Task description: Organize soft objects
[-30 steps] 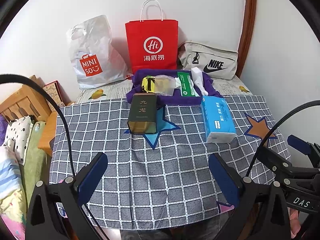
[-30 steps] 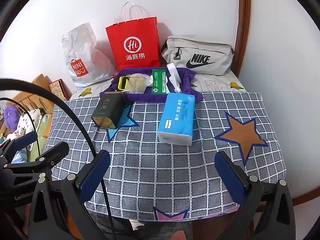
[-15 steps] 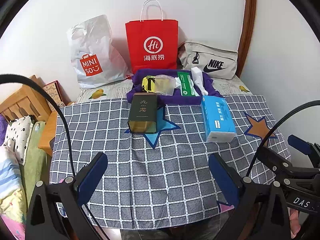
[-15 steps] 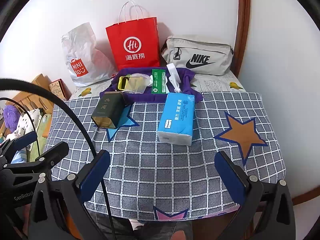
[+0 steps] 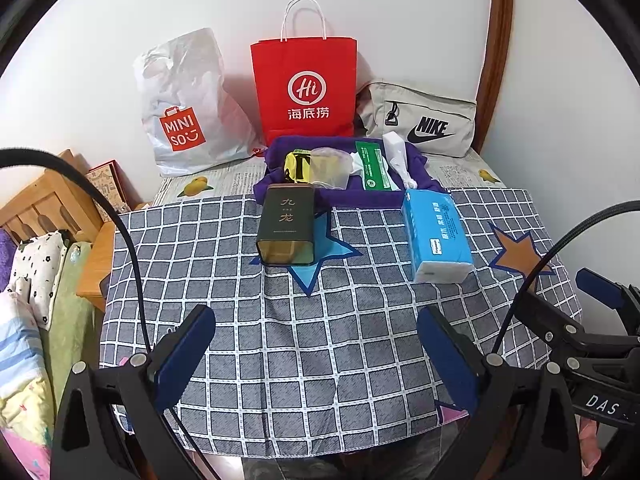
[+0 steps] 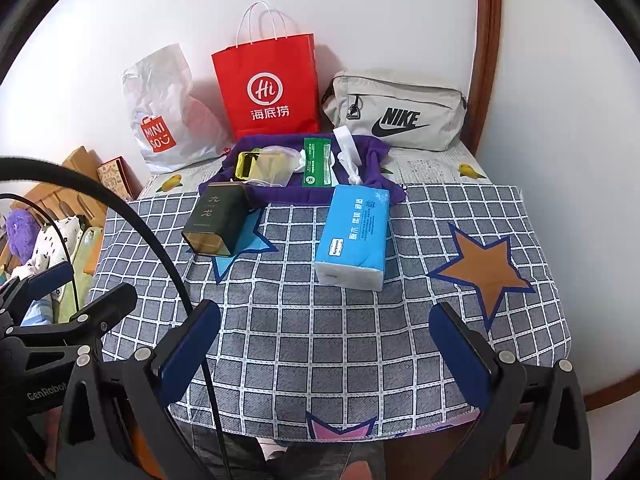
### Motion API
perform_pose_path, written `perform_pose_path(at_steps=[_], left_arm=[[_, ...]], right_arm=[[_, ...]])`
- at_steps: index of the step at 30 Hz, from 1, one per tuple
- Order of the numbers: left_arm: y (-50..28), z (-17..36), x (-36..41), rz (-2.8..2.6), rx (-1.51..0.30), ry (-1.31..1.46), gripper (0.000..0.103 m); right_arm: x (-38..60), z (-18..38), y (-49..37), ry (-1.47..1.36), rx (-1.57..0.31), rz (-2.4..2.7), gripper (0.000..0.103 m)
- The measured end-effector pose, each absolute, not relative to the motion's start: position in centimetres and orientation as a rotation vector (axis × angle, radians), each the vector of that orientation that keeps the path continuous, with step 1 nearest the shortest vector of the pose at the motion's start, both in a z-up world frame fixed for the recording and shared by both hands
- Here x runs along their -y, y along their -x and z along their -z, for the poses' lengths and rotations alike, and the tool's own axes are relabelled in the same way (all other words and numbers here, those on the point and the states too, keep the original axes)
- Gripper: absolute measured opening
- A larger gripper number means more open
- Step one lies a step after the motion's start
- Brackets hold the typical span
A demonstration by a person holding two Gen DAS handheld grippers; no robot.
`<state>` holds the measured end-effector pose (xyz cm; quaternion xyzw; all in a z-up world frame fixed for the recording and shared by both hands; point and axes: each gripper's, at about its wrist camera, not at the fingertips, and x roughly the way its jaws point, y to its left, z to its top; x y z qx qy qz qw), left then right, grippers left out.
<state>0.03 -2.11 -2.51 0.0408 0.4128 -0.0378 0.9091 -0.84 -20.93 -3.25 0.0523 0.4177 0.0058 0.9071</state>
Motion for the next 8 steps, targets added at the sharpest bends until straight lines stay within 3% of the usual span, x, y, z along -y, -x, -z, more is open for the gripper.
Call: perform_pose_path(at_steps=[8], left_arm=[[-0.09, 2.54, 2.02, 0.093, -0.841, -0.084, 0.102]], right_arm=[[20.79, 3.45, 0.64, -0.102, -0.868, -0.004, 0.102]])
